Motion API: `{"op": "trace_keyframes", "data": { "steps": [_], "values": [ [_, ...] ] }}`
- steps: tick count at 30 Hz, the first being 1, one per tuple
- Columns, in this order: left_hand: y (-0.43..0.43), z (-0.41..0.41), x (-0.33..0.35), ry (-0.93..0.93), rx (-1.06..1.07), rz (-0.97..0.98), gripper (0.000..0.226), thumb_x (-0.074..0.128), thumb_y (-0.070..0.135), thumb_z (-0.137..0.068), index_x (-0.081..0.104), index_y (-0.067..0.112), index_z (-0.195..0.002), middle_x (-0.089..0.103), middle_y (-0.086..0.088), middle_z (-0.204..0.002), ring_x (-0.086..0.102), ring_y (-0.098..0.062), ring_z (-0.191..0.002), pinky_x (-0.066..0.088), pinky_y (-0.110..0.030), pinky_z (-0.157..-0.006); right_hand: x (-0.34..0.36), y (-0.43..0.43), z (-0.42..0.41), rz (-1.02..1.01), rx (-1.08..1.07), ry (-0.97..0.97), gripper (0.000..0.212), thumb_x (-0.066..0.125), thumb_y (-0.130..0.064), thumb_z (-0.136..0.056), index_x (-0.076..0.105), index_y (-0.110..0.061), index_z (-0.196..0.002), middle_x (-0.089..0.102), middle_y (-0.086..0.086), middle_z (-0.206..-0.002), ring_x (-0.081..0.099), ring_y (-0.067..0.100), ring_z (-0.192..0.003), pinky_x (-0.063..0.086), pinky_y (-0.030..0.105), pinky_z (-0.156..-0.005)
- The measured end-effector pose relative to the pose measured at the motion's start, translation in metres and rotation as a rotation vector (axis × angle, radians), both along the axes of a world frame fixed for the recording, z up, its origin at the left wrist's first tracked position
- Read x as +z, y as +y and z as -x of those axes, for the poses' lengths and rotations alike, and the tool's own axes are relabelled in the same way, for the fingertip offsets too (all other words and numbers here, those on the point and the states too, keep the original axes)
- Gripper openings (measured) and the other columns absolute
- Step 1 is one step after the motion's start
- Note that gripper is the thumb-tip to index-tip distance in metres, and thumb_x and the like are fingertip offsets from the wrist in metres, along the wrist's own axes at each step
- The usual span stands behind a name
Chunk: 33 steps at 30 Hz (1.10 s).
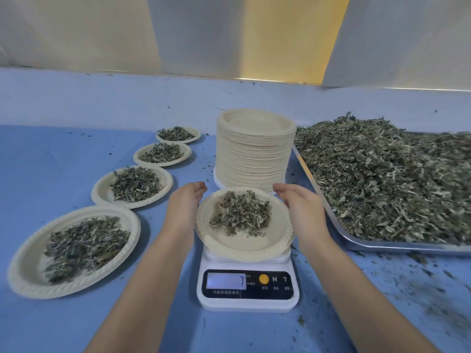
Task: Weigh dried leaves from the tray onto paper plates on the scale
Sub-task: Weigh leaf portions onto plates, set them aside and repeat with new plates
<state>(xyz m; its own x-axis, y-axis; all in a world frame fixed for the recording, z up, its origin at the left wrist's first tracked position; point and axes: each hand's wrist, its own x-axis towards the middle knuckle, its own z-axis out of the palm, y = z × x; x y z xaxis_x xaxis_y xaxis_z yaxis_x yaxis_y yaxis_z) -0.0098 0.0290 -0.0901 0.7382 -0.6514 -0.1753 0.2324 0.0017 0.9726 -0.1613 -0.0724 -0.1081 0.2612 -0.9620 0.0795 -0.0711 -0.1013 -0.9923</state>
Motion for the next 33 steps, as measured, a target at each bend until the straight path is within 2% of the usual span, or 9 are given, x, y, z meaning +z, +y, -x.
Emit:
{"op": "trace_keyframes", "data": {
  "steps": [5,10,16,18,21,24,26,29,33],
  "values": [
    [-0.002,0.001,0.001,0.065,0.009,0.028,0.036,0.038,0.014,-0.097,0.055,0.005,-0.128,0.056,-0.007,-0.13,0.051,-0.017,-0.121,0.038,-0.031,-0.102,0.0,0.005,-0.004,0.052,0.01,-0.019,0.03,0.049,-0.009,-0.091,0.07,-0.03,-0.088,0.069,-0.011,-0.102,0.06,0.011,-0.105,0.047,0.034,-0.095],
    [0.001,-0.009,0.004,0.014,0.068,0.033,0.021,0.049,0.007,-0.091,0.062,0.011,-0.108,0.063,-0.004,-0.112,0.056,-0.019,-0.11,0.041,-0.04,-0.103,0.01,0.011,-0.013,0.047,-0.007,-0.086,0.03,0.049,-0.004,-0.088,0.072,-0.024,-0.088,0.07,-0.009,-0.098,0.062,0.01,-0.099,0.049,0.031,-0.09],
    [0.013,-0.047,0.022,0.032,0.077,0.114,0.038,0.046,-0.013,-0.087,0.06,0.005,-0.117,0.064,-0.007,-0.117,0.058,-0.025,-0.114,0.043,-0.042,-0.102,0.043,0.019,-0.047,0.063,0.04,-0.151,0.03,0.049,0.0,-0.083,0.071,-0.022,-0.082,0.071,-0.004,-0.093,0.063,0.015,-0.097,0.049,0.035,-0.093],
    [0.019,-0.064,0.032,0.068,0.09,0.149,0.042,0.043,-0.016,-0.087,0.056,0.001,-0.123,0.062,-0.007,-0.123,0.058,-0.025,-0.112,0.048,-0.04,-0.095,0.055,0.022,-0.065,0.063,0.079,-0.168,0.03,0.049,-0.001,-0.083,0.07,-0.023,-0.082,0.071,-0.003,-0.096,0.063,0.018,-0.1,0.05,0.035,-0.092],
    [0.03,-0.09,0.05,0.074,0.169,0.185,0.039,0.041,-0.017,-0.088,0.055,0.001,-0.12,0.061,-0.008,-0.116,0.06,-0.027,-0.103,0.052,-0.036,-0.074,0.068,0.027,-0.092,0.091,0.112,-0.125,0.027,0.051,-0.006,-0.084,0.07,-0.021,-0.094,0.068,-0.003,-0.103,0.06,0.014,-0.098,0.049,0.02,-0.075],
    [0.038,-0.118,0.066,0.026,0.289,0.204,0.041,0.041,-0.017,-0.088,0.053,-0.003,-0.124,0.06,-0.01,-0.113,0.058,-0.024,-0.104,0.048,-0.036,-0.092,0.077,0.032,-0.119,0.105,0.184,-0.014,0.014,0.053,-0.012,-0.084,0.065,-0.007,-0.09,0.063,0.002,-0.088,0.056,0.02,-0.082,0.043,0.032,-0.074],
    [0.04,-0.136,0.074,-0.001,0.375,0.199,0.039,0.042,-0.015,-0.088,0.056,0.0,-0.122,0.061,-0.006,-0.103,0.058,-0.02,-0.1,0.047,-0.034,-0.093,0.081,0.035,-0.136,0.038,0.293,0.067,0.013,0.054,-0.02,-0.086,0.057,-0.01,-0.079,0.054,0.006,-0.072,0.053,0.022,-0.062,0.044,0.038,-0.06],
    [0.037,-0.162,0.082,-0.004,0.477,0.228,0.036,0.044,-0.012,-0.089,0.058,0.003,-0.118,0.06,-0.003,-0.094,0.058,-0.019,-0.094,0.049,-0.034,-0.091,0.084,0.038,-0.163,-0.19,0.436,0.092,0.014,0.052,-0.021,-0.092,0.058,-0.01,-0.084,0.061,0.002,-0.072,0.061,0.013,-0.047,0.038,0.017,-0.039],
    [0.027,-0.201,0.083,0.021,0.528,0.214,0.033,0.051,-0.009,-0.088,0.057,0.0,-0.119,0.058,-0.009,-0.095,0.058,-0.022,-0.091,0.048,-0.035,-0.091,0.085,0.027,-0.21,-0.413,0.426,-0.089,0.012,0.05,-0.005,-0.094,0.055,-0.001,-0.083,0.058,0.012,-0.072,0.054,0.016,-0.048,0.042,0.017,-0.035]
  ]
}}
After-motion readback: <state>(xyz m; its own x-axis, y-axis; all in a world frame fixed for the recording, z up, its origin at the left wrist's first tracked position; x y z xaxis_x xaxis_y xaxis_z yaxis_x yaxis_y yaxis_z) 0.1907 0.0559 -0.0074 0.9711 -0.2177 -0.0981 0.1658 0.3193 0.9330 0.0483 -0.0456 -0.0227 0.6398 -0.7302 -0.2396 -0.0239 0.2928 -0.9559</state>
